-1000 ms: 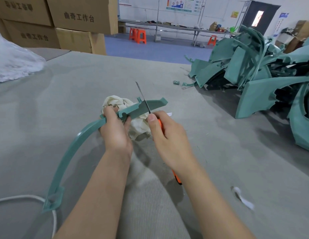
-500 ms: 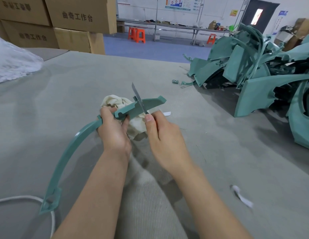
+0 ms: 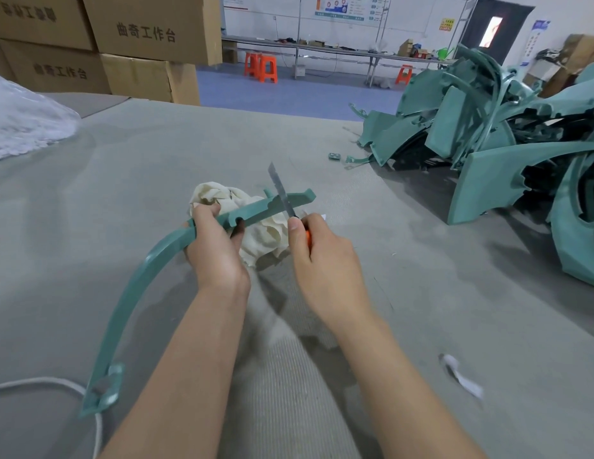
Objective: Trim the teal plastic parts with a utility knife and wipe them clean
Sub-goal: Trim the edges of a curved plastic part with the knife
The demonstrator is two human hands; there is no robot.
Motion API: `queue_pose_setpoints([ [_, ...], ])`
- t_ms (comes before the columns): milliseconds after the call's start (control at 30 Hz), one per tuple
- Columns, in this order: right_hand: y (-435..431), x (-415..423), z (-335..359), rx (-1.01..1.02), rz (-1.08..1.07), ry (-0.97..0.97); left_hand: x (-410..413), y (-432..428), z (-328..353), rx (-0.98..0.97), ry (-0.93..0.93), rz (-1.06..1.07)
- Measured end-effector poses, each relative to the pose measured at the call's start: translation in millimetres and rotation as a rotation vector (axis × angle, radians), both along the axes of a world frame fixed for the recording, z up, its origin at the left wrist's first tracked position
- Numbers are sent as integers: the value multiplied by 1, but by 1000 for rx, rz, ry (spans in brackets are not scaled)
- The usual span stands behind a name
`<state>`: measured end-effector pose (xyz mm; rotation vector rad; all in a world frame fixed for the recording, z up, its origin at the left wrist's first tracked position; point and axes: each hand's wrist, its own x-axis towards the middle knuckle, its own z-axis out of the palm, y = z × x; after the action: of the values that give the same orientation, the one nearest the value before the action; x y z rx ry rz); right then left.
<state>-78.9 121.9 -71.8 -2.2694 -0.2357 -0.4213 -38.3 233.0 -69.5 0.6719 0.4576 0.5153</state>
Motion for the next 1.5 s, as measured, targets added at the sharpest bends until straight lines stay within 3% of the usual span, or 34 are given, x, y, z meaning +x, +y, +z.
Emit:
queue_pose_setpoints([
  [300,-6,4,-3,-12,-56,21,0,0,0,41,11,21],
  [900,-22,23,-16,-143,-214,159,2,-4,-7,357,19,104],
  [1033,-36,28,-16,-172,-295,224,5,4,-6,298,18,107],
  [1300,-46,30,-13,70,-261,179,5,4,-4,192,3,72],
  [1500,-45,29,-12,117,-222,176,5,5,-3,141,-21,65],
])
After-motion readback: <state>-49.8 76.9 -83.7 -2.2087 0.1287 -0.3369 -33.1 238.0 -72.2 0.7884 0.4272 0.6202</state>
